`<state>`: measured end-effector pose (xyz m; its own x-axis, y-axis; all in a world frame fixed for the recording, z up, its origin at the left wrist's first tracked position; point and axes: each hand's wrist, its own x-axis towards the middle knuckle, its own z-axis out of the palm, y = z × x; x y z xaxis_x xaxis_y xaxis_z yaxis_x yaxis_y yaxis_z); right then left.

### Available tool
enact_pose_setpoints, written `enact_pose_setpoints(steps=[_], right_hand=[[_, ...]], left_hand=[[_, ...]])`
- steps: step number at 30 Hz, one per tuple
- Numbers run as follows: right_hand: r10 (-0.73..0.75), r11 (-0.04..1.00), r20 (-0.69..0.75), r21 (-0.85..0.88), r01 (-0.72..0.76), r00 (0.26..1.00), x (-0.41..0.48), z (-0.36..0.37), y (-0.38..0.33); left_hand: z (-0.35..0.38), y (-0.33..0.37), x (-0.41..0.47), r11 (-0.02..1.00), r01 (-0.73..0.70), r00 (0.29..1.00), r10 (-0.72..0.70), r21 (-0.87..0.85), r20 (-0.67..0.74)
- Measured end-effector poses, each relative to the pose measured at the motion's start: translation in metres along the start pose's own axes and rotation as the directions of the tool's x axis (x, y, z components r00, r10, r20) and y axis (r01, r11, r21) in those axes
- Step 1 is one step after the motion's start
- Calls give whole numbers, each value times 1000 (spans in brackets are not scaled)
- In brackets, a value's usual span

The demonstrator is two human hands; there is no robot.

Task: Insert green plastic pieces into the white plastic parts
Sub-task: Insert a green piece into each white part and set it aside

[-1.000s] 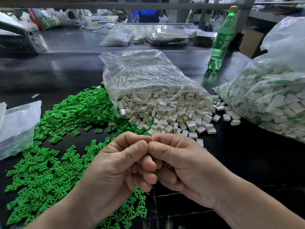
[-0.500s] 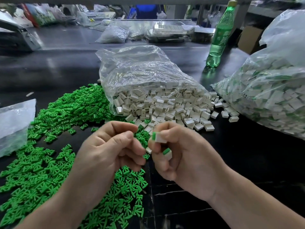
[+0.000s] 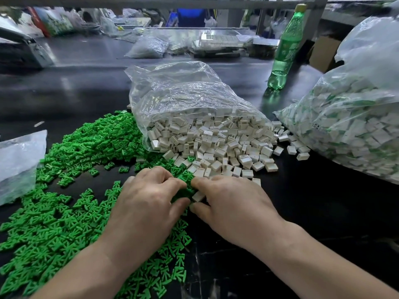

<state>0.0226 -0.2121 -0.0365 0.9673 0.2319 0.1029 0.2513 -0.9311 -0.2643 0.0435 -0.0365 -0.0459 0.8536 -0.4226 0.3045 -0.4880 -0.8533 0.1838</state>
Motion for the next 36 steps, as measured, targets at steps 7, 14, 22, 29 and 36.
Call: enact_pose_setpoints(steps=[7, 14, 22, 29, 36], right_hand=[[5, 999, 27, -49, -4, 1000, 1, -3, 2], [54, 995, 33, -80, -52, 998, -3, -7, 11], [-8, 995, 9, -99, 8, 1000, -3, -5, 8], [-59, 995, -44, -86, 55, 997, -3, -7, 9], [4, 976, -160, 215, 31, 987, -5, -5, 13]], left_hand=[[-2, 3, 0, 1000, -8, 1000, 8, -9, 2], [-4, 4, -1, 1000, -4, 1000, 3, 9, 23], [-5, 5, -1, 998, -58, 998, 58, -4, 38], [-4, 3, -1, 991, -41, 997, 33, -124, -66], [-12, 10, -6, 878, 54, 985, -126, -475, -121]])
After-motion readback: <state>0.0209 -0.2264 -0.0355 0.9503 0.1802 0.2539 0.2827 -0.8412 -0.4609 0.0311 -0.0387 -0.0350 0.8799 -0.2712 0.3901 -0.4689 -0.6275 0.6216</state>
